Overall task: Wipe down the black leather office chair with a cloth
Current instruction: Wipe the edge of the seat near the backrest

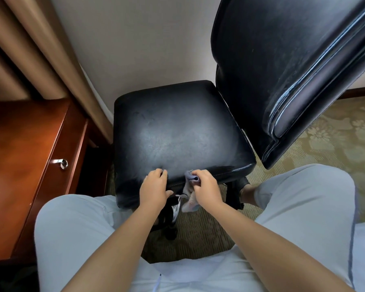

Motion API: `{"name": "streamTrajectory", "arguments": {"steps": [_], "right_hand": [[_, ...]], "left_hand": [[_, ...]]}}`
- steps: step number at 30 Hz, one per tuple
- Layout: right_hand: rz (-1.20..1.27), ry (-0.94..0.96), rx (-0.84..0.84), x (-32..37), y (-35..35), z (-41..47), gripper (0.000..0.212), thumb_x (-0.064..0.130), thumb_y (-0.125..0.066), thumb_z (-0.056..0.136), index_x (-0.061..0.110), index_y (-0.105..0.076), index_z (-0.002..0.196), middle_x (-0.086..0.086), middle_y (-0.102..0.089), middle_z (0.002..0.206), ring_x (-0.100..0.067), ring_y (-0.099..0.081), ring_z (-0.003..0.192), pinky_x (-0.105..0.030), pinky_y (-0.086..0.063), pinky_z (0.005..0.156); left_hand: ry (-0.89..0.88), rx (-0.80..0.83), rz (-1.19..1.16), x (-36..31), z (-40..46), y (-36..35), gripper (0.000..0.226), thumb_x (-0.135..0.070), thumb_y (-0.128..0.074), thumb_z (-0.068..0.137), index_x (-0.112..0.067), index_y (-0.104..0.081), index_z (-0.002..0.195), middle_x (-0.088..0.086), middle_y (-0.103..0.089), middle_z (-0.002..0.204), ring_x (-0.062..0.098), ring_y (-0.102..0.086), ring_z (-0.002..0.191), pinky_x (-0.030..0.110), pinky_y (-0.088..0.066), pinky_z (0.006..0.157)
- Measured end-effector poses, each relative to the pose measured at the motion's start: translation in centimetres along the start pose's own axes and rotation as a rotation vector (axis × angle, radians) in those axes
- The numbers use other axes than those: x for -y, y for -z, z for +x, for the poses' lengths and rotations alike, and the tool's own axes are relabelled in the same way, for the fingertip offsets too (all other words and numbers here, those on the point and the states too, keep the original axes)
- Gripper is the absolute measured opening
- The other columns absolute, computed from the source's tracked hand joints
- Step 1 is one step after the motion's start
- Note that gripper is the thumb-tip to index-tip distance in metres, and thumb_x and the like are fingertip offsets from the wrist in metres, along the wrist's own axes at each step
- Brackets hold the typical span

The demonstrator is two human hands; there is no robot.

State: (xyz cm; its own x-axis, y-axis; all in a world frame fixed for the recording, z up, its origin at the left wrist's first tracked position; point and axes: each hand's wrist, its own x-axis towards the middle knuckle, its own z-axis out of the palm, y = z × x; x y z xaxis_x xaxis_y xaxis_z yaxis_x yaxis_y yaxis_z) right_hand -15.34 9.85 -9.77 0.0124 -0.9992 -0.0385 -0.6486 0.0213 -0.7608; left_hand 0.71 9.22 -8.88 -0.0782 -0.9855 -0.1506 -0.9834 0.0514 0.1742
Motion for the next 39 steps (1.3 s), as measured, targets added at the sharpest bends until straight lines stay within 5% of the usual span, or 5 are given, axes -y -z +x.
{"name": "streamTrajectory", "arguments": {"steps": [7,18,27,33,39], "right_hand": [[-0.198,0.009,-0.169,-1.4,-0.2,-0.7,0.037,-0.002,-0.059,0.084,0.008,-0.059,0.12,-0.008,-0.059,0.111,-0.025,-0.051,0.108,-0.033,-0.046,0.086],[-0.384,0.239,-0.055,-2.3,0.1,-0.2,0.038,-0.002,-0.079,0.054,0.006,-0.068,0.089,-0.007,-0.064,0.095,-0.028,-0.058,0.083,-0.038,-0.054,0.071],[-0.324,0.376,0.053,0.3,-1.6,-0.9,0.042,0.001,-0.069,0.069,0.006,-0.059,0.109,-0.009,-0.06,0.1,-0.029,-0.056,0.093,-0.047,-0.044,0.095],[-0.315,0.061,-0.234,-3.0,0.7,0.1,0.04,-0.004,-0.072,0.065,0.006,-0.068,0.104,-0.017,-0.055,0.116,-0.035,-0.052,0.106,-0.046,-0.05,0.084],[-0.367,0.554,0.004,-0.2,-3.1,-1.0,0.022,0.011,-0.064,0.075,0.005,-0.069,0.095,-0.007,-0.065,0.097,-0.021,-0.054,0.089,-0.029,-0.046,0.075]], "left_hand": [[0.0,-0.003,0.017,-0.4,-0.2,0.1,0.071,-0.039,-0.064,0.087,-0.015,-0.031,0.145,-0.002,-0.037,0.144,0.018,-0.033,0.133,0.031,-0.036,0.103],[-0.086,0.004,0.159,0.5,-0.3,-0.1,0.079,-0.032,-0.065,0.087,-0.01,-0.021,0.149,0.003,-0.033,0.145,0.019,-0.031,0.133,0.029,-0.034,0.105],[-0.074,-0.016,0.131,0.5,-0.4,-0.6,0.078,-0.028,-0.064,0.089,-0.011,-0.018,0.15,0.004,-0.028,0.15,0.02,-0.025,0.139,0.032,-0.027,0.112],[-0.092,-0.027,0.148,0.6,-0.6,-0.7,0.079,-0.032,-0.062,0.089,-0.011,-0.018,0.15,0.005,-0.026,0.152,0.02,-0.021,0.142,0.032,-0.021,0.116],[-0.096,-0.049,0.061,1.4,-0.6,-1.2,0.072,-0.02,-0.065,0.087,-0.01,-0.028,0.148,0.008,-0.033,0.152,0.022,-0.027,0.142,0.034,-0.025,0.114]]}}
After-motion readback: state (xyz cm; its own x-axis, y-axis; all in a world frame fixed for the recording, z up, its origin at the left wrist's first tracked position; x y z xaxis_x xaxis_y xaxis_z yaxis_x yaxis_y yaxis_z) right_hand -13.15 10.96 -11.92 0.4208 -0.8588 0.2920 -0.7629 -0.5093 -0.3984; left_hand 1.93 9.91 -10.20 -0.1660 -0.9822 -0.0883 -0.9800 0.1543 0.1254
